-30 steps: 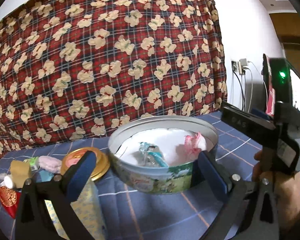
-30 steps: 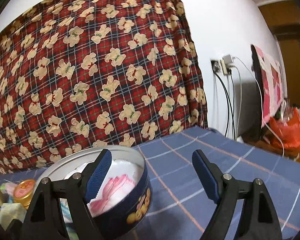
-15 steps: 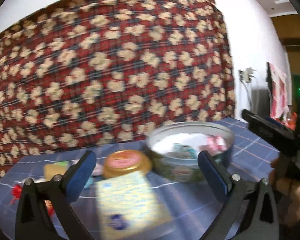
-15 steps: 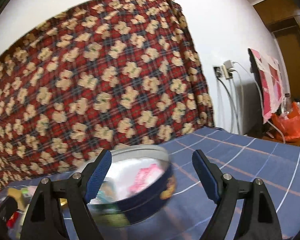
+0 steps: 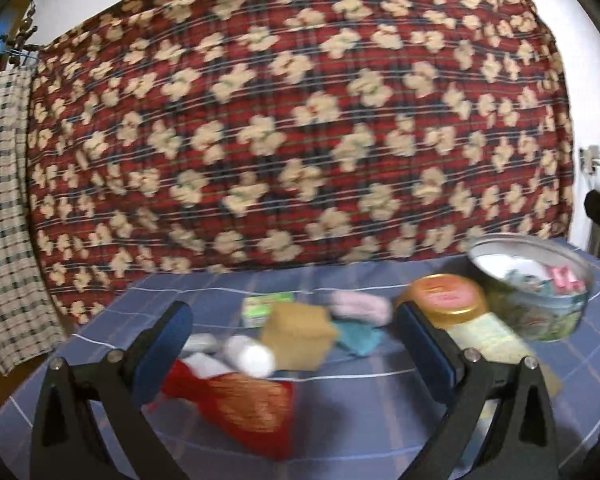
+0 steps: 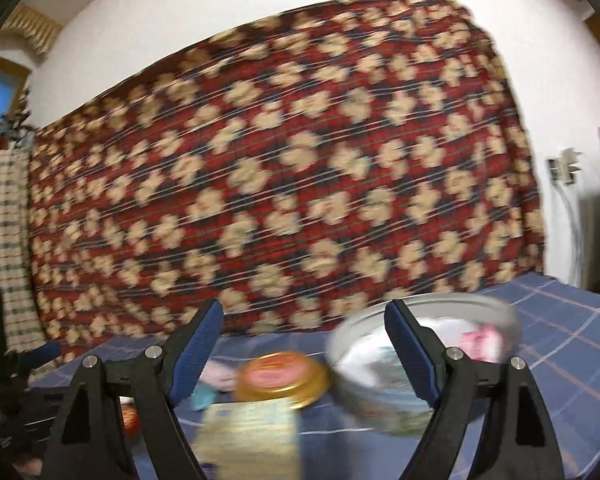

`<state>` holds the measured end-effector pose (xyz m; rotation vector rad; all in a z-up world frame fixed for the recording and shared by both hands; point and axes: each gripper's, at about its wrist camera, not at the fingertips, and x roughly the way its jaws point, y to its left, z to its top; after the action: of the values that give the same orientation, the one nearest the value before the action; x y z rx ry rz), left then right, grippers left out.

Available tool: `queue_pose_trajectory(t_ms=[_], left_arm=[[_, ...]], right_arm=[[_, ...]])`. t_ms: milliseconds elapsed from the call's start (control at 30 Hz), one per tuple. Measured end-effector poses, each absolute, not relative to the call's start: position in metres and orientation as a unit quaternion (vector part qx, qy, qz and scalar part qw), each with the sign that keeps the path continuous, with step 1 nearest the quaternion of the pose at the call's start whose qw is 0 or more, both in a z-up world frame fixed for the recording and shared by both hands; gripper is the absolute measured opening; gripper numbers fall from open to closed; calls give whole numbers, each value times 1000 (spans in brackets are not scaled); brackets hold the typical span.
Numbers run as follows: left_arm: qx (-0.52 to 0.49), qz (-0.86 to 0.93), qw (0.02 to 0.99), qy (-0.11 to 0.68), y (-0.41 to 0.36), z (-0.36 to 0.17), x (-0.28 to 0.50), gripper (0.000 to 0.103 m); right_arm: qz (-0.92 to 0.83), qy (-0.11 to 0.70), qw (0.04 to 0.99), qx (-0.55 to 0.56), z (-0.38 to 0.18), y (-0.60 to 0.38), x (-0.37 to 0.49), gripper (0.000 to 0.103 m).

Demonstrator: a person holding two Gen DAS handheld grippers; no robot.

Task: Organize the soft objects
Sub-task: 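Move both tools back toward the remaining items on the table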

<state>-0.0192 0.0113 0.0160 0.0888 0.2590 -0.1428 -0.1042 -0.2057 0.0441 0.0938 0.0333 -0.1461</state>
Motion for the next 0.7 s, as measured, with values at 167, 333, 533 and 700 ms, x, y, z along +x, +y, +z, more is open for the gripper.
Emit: queue_pose_trajectory(t_ms=[167,333,533,700], left_arm=[[57,-28,990,123,50,14,-1,103],[32,3,989,141,93,12,25,103],[27,50,985,166,136,2,58,103],[-12,71,979,190,167,-7,72,103]], right_arm=[[-19,37,998,39,36,-163,-85,85],[32,74,996,31,26,-124,-63,85],[91,132,987,-9,10,-77,-34,85],[156,244,957,-33,-18,-43,9,85]])
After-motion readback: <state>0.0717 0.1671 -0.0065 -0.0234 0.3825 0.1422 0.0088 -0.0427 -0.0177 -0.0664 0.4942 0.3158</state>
